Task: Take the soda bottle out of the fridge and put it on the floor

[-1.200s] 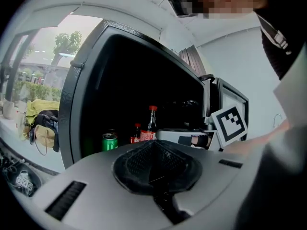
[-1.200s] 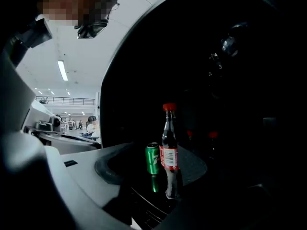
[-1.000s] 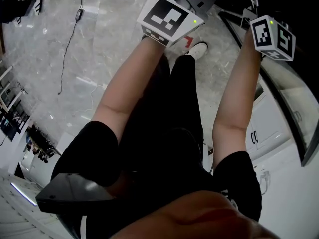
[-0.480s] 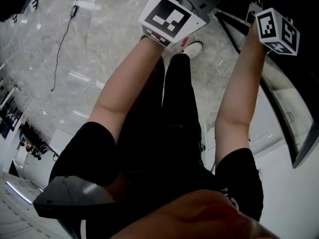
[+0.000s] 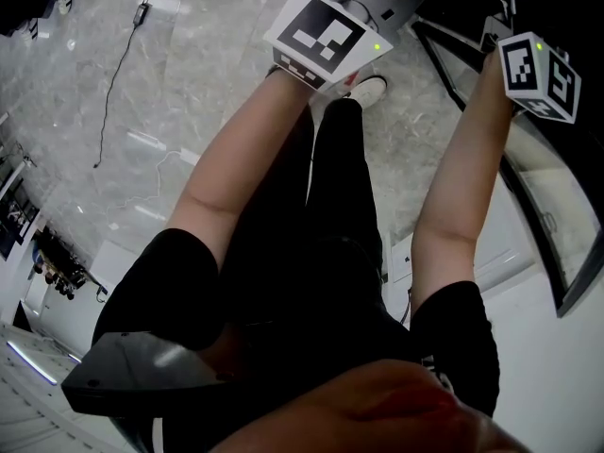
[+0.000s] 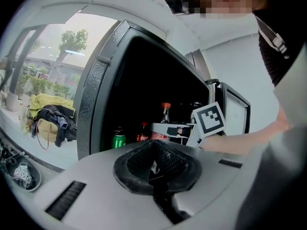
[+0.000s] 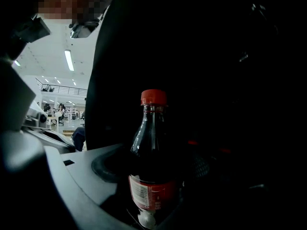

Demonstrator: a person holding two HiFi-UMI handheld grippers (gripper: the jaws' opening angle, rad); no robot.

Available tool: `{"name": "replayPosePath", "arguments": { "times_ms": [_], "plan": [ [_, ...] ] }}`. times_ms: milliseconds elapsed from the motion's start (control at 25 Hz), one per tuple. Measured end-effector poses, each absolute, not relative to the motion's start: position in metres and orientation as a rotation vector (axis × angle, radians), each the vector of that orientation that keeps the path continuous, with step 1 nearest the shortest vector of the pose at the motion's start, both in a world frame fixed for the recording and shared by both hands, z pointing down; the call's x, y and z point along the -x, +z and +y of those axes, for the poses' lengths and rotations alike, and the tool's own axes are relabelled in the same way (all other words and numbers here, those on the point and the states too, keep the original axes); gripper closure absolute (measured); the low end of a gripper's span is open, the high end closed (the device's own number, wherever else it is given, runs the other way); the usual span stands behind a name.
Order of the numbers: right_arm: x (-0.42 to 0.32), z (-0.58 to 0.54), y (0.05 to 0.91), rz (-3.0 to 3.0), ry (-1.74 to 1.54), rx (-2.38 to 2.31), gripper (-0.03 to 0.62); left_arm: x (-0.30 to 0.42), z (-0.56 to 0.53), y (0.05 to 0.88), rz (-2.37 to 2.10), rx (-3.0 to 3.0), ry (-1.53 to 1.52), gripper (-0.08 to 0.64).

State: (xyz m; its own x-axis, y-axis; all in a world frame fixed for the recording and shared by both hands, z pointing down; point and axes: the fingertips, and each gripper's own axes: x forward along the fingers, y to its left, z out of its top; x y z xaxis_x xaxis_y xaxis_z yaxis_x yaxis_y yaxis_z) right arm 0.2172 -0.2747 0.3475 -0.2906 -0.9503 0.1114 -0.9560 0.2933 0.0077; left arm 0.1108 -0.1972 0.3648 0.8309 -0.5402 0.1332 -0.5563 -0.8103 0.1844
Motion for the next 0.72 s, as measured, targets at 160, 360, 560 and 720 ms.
{"name": "replayPosePath", "arguments": {
  "times_ms": [160,360,560,720],
  "plan": [
    [-0.187,-0.243,0.340,-2.539,0.059,-1.700,0.274,-0.099,-0.186,0.369,-0.853,-2.796,0.112,0.559],
    [-0.141,-0.198,0.343,-2.656,0.065,-1.584,0.274,-0.074,-0.164,0.386,-0.879,-2.776,0.116,0.559],
    [-0.099,-0.165,0.386,-2.684,0.137,-1.487,0.273,-0.036,-0.146,0.427,-0.929,-2.690,0.158,0.560],
    [-0.068,-0.146,0.448,-2.666,0.241,-1.418,0.273,-0.003,-0.136,0.470,-0.966,-2.633,0.208,0.559]
  ]
}}
